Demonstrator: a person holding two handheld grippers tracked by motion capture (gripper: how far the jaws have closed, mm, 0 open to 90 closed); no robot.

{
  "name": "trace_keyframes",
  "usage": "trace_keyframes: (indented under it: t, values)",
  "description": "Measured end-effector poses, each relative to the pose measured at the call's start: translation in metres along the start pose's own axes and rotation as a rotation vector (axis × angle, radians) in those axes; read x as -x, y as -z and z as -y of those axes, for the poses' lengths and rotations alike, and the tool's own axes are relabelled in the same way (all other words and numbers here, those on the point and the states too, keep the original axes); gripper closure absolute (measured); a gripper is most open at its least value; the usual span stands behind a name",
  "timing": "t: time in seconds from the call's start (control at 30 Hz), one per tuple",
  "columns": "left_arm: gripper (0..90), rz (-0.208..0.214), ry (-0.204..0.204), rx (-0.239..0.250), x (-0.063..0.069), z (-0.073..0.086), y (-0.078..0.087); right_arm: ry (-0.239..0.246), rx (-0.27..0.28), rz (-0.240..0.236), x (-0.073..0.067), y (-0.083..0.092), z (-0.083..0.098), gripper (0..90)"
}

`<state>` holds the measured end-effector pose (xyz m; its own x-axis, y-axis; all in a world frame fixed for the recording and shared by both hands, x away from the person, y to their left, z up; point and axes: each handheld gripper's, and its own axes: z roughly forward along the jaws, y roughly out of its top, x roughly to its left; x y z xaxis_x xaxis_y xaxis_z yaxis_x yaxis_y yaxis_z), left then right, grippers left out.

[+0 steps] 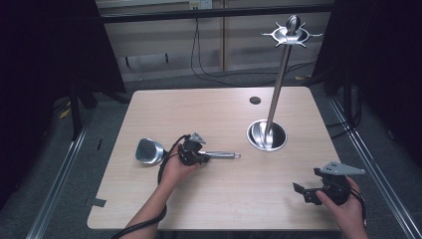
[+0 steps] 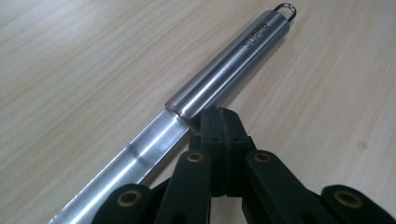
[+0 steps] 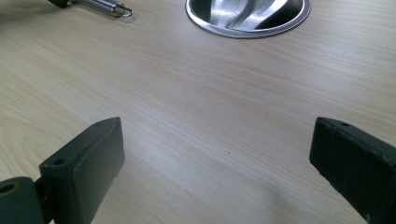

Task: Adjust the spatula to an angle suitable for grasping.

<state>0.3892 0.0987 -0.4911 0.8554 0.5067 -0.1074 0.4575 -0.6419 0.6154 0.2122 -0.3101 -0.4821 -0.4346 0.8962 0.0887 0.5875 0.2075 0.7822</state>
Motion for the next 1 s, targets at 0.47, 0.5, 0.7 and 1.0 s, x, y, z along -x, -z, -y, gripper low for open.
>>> trace_keyframes:
  t: [0.47,0.5,0.7,1.0]
  values:
    - [78.8,-0.011,-0.031,-0.014,-0.008,-0.010,0.013,0.006,-0.001,0.000,-0.001,0.000,-0.001,3.0]
    - [75.3,-0.024,-0.030,-0.004,-0.010,-0.007,0.023,0.006,-0.001,-0.003,-0.002,0.000,-0.002,3.0]
    - [61.6,-0.055,-0.068,-0.041,-0.023,0.001,0.047,0.020,-0.009,-0.008,-0.005,-0.003,-0.003,3.1]
    - [54.0,-0.080,-0.156,-0.145,-0.050,0.011,0.050,0.025,-0.011,-0.012,-0.007,-0.007,-0.006,3.3]
